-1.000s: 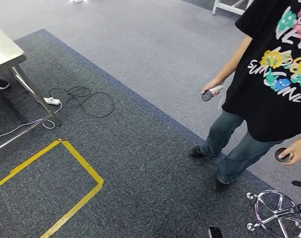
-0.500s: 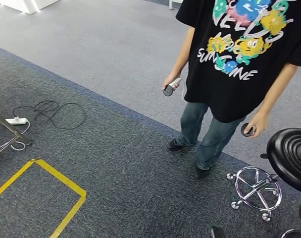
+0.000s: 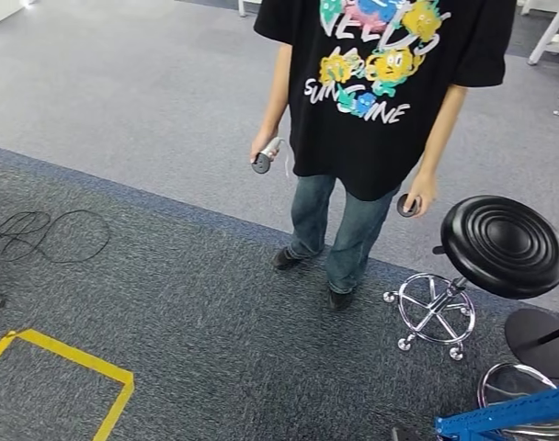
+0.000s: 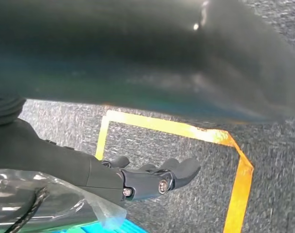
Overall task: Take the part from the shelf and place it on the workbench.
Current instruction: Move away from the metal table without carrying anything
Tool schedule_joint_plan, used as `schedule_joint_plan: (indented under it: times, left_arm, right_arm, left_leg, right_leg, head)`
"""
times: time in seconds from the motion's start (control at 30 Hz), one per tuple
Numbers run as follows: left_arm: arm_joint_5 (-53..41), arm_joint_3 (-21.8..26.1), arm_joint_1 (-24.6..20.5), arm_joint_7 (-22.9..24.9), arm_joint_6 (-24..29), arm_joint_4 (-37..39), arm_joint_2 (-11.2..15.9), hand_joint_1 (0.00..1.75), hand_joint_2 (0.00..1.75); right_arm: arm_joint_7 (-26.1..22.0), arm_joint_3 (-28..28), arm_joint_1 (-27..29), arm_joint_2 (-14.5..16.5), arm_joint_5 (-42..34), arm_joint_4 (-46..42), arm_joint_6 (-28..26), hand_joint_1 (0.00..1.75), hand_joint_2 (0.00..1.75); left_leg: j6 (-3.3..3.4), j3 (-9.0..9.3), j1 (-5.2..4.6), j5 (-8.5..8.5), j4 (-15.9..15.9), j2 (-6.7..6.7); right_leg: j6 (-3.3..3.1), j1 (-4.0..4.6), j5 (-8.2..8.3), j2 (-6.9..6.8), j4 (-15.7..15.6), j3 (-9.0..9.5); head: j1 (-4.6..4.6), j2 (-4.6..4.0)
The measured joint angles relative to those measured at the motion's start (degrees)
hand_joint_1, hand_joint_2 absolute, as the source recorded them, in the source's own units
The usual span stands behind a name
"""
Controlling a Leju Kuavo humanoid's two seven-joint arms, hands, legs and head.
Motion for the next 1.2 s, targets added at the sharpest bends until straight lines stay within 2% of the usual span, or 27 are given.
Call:
schedule_joint_plan:
  times: [0.03, 0.07, 0.13, 0.17, 0.23, 0.3, 0.33, 0.37, 0.4, 0.43, 0.47, 0.53, 0.6, 0.67, 0.73, 0.8, 0.83, 0.87, 0.9, 0.93, 0.97, 1.0, 1.03, 1.07, 1.1, 1.17, 1.2]
  left_arm:
    - [-0.04, 0.0, -0.04, 0.0, 0.01, -0.01, -0.03, 0.0, 0.0]
    - [-0.11, 0.01, -0.09, 0.0, 0.02, -0.01, -0.05, 0.0, 0.0]
    - [-0.21, 0.01, -0.24, 0.0, 0.04, -0.02, -0.07, 0.0, 0.0]
    - [-0.25, 0.01, -0.31, 0.0, 0.04, -0.02, -0.08, 0.0, 0.0]
    - [-0.26, 0.01, -0.34, 0.0, 0.04, -0.02, -0.11, 0.0, 0.0]
    - [-0.26, 0.02, -0.22, 0.0, 0.04, -0.02, -0.12, 0.0, 0.0]
    - [-0.26, 0.03, -0.16, 0.0, 0.04, -0.02, -0.09, 0.0, 0.0]
    - [-0.26, 0.04, -0.13, 0.0, 0.04, -0.02, -0.06, 0.0, 0.0]
    - [-0.26, 0.05, -0.12, 0.0, 0.04, -0.02, -0.04, 0.0, 0.0]
    - [-0.26, 0.06, -0.13, 0.0, 0.04, -0.02, -0.02, 0.0, 0.0]
    - [-0.26, 0.06, -0.14, 0.0, 0.04, -0.02, -0.02, 0.0, 0.0]
    - [-0.26, 0.1, -0.12, 0.07, 0.04, -0.01, 0.04, 0.0, 0.0]
    - [-0.26, 0.24, -0.08, 0.21, 0.04, -0.01, 0.09, 0.0, 0.0]
    - [-0.26, 0.37, 0.01, 0.4, 0.03, -0.02, 0.08, 0.0, 0.0]
    - [-0.25, 0.46, 0.09, 0.54, 0.02, -0.01, -0.02, 0.0, 0.0]
    - [-0.24, 0.61, 0.16, 0.61, 0.02, -0.01, -0.09, 0.0, 0.0]
    - [-0.23, 0.73, 0.25, 0.63, 0.02, -0.01, -0.07, 0.0, 0.0]
    - [-0.23, 0.84, 0.33, 0.65, 0.02, -0.01, -0.03, 0.0, 0.0]
    - [-0.17, 0.93, 0.39, 0.66, -0.01, -0.01, 0.02, 0.0, 0.0]
    - [-0.08, 1.0, 0.37, 0.68, -0.05, -0.01, 0.05, 0.0, 0.0]
    - [0.04, 1.1, 0.31, 0.7, -0.09, -0.01, 0.05, 0.0, 0.0]
    - [0.17, 1.25, 0.23, 0.73, -0.12, -0.01, 0.07, 0.0, 0.0]
    - [0.26, 1.48, 0.13, 0.74, -0.13, -0.01, 0.09, 0.0, 0.0]
    - [0.32, 1.76, 0.05, 0.74, -0.13, -0.02, 0.15, 0.0, 0.0]
    - [0.36, 2.02, -0.05, 0.74, -0.13, -0.02, 0.21, 0.0, 0.0]
    - [0.34, 2.39, -0.29, 0.74, -0.13, -0.02, 0.3, 0.0, 0.0]
    - [0.31, 2.5, -0.41, 0.74, -0.13, -0.02, 0.3, 0.0, 0.0]
  right_arm:
    - [-0.02, -0.09, -0.11, -0.01, 0.0, -0.03, 0.02, 0.0, 0.0]
    - [-0.04, -0.18, -0.18, -0.02, 0.0, -0.07, 0.04, 0.0, 0.0]
    - [-0.05, -0.38, -0.1, -0.02, 0.0, -0.1, 0.08, 0.0, 0.0]
    - [-0.04, -0.49, 0.0, -0.02, 0.0, -0.1, 0.09, 0.0, 0.0]
    - [-0.01, -0.64, 0.01, -0.02, 0.0, -0.12, 0.08, 0.0, 0.0]
    - [-0.02, -0.69, -0.17, -0.02, 0.0, -0.13, 0.07, 0.0, 0.0]
    - [-0.03, -0.7, -0.19, -0.02, 0.0, -0.13, 0.08, 0.0, 0.0]
    - [-0.03, -0.72, -0.14, -0.02, 0.0, -0.13, 0.08, 0.0, 0.0]
    - [-0.02, -0.74, -0.05, -0.02, 0.0, -0.13, 0.09, 0.0, 0.0]
    - [-0.02, -0.78, 0.02, -0.02, 0.0, -0.13, 0.09, 0.0, 0.0]
    - [-0.02, -0.83, 0.04, -0.02, 0.0, -0.13, 0.08, 0.0, 0.0]
    - [-0.01, -0.89, -0.11, 0.02, 0.0, -0.2, 0.07, 0.0, 0.0]
    - [0.0, -0.91, -0.24, 0.05, 0.0, -0.27, 0.03, 0.0, 0.0]
    - [0.05, -0.92, -0.09, 0.04, 0.0, -0.28, -0.01, 0.0, 0.0]
    - [0.08, -0.92, 0.09, 0.03, 0.0, -0.28, -0.37, 0.0, 0.0]
    - [0.0, -0.93, -0.01, 0.09, 0.0, -0.3, -1.09, 0.0, 0.0]
    - [-0.08, -0.94, -0.08, 0.16, 0.0, -0.33, -1.46, 0.0, 0.0]
    - [-0.16, -0.95, -0.08, 0.24, 0.0, -0.38, -1.73, 0.0, 0.0]
    - [-0.22, -0.95, -0.02, 0.3, 0.01, -0.43, -1.94, 0.0, 0.0]
    - [-0.26, -0.95, 0.09, 0.33, 0.02, -0.46, -2.11, 0.0, 0.0]
    - [-0.28, -0.93, 0.16, 0.33, 0.04, -0.49, -2.19, 0.0, 0.0]
    - [-0.29, -0.92, 0.17, 0.36, 0.06, -0.51, -2.21, 0.0, 0.0]
    - [-0.3, -0.9, 0.09, 0.47, 0.08, -0.58, -2.17, 0.0, 0.0]
    - [-0.3, -0.89, -0.04, 0.58, 0.09, -0.65, -2.13, 0.0, 0.0]
    - [-0.3, -0.88, -0.13, 0.69, 0.09, -0.72, -2.09, 0.0, 0.0]
    - [-0.28, -0.86, -0.09, 0.77, 0.09, -0.76, -2.05, 0.0, 0.0]
    - [-0.28, -0.85, 0.01, 0.77, 0.09, -0.76, -2.0, 0.0, 0.0]
  left_leg:
    - [-0.34, -0.02, -0.13, -0.21, 0.25, 0.51]
    - [-0.69, 0.0, -0.27, -0.36, 0.45, 0.96]
    - [-1.27, 0.11, -0.3, -0.41, 0.59, 1.75]
    - [-1.61, 0.16, -0.16, -0.64, 0.76, 1.58]
    - [-2.21, -0.81, 0.12, -2.84, 3.32, -0.64]
    - [-2.41, -3.81, 0.24, -7.04, 10.47, -3.27]
    - [-2.34, -5.51, 0.23, -8.76, 14.43, -3.73]
    - [-2.17, -6.65, 0.19, -9.5, 17.1, -3.92]
    - [-1.91, -6.84, 0.13, -9.03, 17.64, -4.03]
    - [-1.57, -5.96, 0.05, -7.44, 15.83, -4.25]
    - [-1.15, -4.24, -0.07, -5.15, 12.17, -4.86]
    - [-0.27, -0.82, -0.21, -1.87, 4.61, -7.39]
    - [0.1, 0.43, -0.3, -1.32, 1.4, -8.82]
    - [0.16, 0.54, -0.35, -1.1, 0.7, -7.86]
    - [0.46, 0.75, -0.23, -0.56, -0.05, -6.52]
    - [0.75, 0.8, -0.23, -0.33, -0.38, -4.89]
    - [0.85, 0.75, -0.29, -0.35, -0.35, -3.98]
    - [0.85, 0.73, -0.34, -0.38, -0.32, -3.07]
    - [0.82, 0.71, -0.35, -0.43, -0.29, -2.24]
    - [0.7, 0.72, -0.3, -0.52, -0.23, -1.42]
    - [0.48, 0.77, -0.22, -0.66, -0.11, -0.68]
    - [0.13, 0.8, -0.18, -0.89, 0.13, 0.0]
    - [-0.3, 0.77, -0.21, -1.24, 0.5, 0.64]
    - [-0.69, 0.74, -0.29, -1.51, 0.81, 1.15]
    - [-0.99, 0.75, -0.4, -1.71, 1.04, 1.61]
    - [-1.4, 0.87, -0.36, -1.9, 1.16, 2.43]
    - [-1.64, 0.85, -0.21, -2.32, 1.51, 1.92]
  right_leg:
    - [-0.24, 0.09, 0.74, -0.75, -2.99, 1.75]
    - [-0.52, 0.21, 0.92, -1.2, -4.54, 2.65]
    - [-1.22, 0.4, 0.89, -0.44, -4.74, 2.5]
    - [-1.55, 0.39, 1.01, 0.03, -4.75, 2.37]
    - [-2.28, 0.26, 1.38, 1.09, -4.88, 2.16]
    - [-2.77, 0.32, 1.68, 2.36, -4.91, 1.9]
    - [-2.9, 0.45, 1.78, 3.07, -4.9, 1.74]
    - [-2.99, 0.61, 1.86, 3.83, -4.88, 1.62]
    - [-3.04, 0.76, 1.94, 4.61, -4.86, 1.57]
    - [-3.06, 0.87, 2.02, 5.4, -4.83, 1.58]
    - [-3.04, 0.95, 2.09, 6.2, -4.81, 1.63]
    - [-2.82, 1.04, 2.3, 7.67, -4.73, 1.51]
    - [-2.32, 0.91, 2.64, 8.85, -4.62, 0.97]
    - [-1.71, 0.71, 2.91, 9.54, -4.55, 0.33]
    - [-1.29, 0.82, 1.76, 7.4, -2.89, -0.89]
    - [-0.88, 0.89, -1.7, 4.12, 3.06, -3.81]
    - [-0.61, 0.78, -3.56, 3.29, 7.0, -5.62]
    - [-0.36, 0.62, -4.69, 2.91, 10.12, -6.99]
    - [-0.11, 0.45, -4.93, 2.67, 11.67, -7.56]
    - [0.13, 0.26, -4.01, 2.38, 10.79, -6.86]
    - [0.34, 0.06, -2.31, 1.8, 7.64, -4.94]
    - [0.59, -0.06, -0.79, 0.53, 3.48, -2.59]
    - [0.49, -0.07, 0.45, -0.44, -0.34, -0.35]
    - [0.19, 0.0, 0.99, -1.11, -2.78, 1.08]
    - [-0.23, 0.17, 0.94, -1.34, -3.7, 1.58]
    - [-1.24, 0.39, 1.04, -0.11, -3.62, 1.46]
    - [-1.58, 0.4, 1.14, 0.42, -3.64, 1.36]
  head:
    - [-0.08, 0.0]
    - [-0.15, 0.0]
    - [-0.27, 0.0]
    - [-0.27, 0.0]
    - [-0.38, 0.0]
    - [-0.54, 0.0]
    - [-0.57, 0.0]
    - [-0.59, 0.0]
    - [-0.6, 0.0]
    - [-0.59, 0.0]
    - [-0.59, 0.0]
    - [-0.55, 0.0]
    - [-0.59, 0.0]
    - [-0.66, 0.0]
    - [-0.53, 0.0]
    - [-0.31, 0.0]
    - [-0.22, 0.0]
    - [-0.2, 0.0]
    - [-0.21, 0.0]
    - [-0.2, 0.0]
    - [-0.19, 0.0]
    - [-0.17, 0.0]
    - [-0.15, 0.0]
    - [-0.19, 0.0]
    - [-0.24, 0.0]
    - [-0.32, 0.0]
    - [-0.38, 0.0]
